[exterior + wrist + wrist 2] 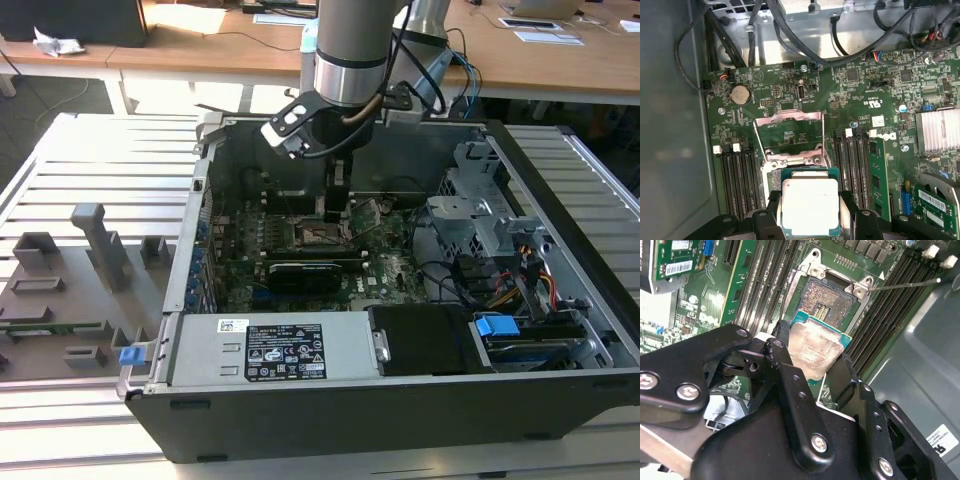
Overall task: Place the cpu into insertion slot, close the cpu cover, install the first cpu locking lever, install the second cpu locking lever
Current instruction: 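Place the cpu into insertion slot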
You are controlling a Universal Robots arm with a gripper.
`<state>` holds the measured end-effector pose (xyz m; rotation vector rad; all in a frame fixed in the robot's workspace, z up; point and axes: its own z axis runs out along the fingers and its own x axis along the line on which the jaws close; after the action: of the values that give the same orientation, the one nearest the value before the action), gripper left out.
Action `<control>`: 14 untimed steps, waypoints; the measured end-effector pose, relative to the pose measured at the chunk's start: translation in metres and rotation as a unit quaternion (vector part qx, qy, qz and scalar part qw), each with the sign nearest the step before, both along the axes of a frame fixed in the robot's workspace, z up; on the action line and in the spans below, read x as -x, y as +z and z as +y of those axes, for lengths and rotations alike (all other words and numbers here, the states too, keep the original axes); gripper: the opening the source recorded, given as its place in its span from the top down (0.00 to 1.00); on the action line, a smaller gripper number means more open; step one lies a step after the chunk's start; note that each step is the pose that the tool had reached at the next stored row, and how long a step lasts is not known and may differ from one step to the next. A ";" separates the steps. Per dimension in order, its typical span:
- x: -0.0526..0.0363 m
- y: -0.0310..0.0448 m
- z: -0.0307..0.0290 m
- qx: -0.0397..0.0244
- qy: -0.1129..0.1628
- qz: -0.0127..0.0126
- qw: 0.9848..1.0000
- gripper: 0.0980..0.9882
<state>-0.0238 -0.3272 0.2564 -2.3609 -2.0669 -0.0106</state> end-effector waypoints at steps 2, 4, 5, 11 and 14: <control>0.0000 0.0000 0.0000 0.000 -0.012 0.000 1.000 0.50; -0.0001 0.0000 0.0000 0.000 -0.022 0.000 1.000 0.50; -0.0002 0.0000 0.0000 0.000 -0.027 0.000 1.000 0.50; -0.0006 -0.0002 0.0001 0.002 -0.037 0.000 0.999 0.50; -0.0006 -0.0001 0.0000 0.012 -0.014 -0.001 1.000 0.50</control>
<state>-0.0233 -0.3272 0.2563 -2.4043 -2.0462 0.0135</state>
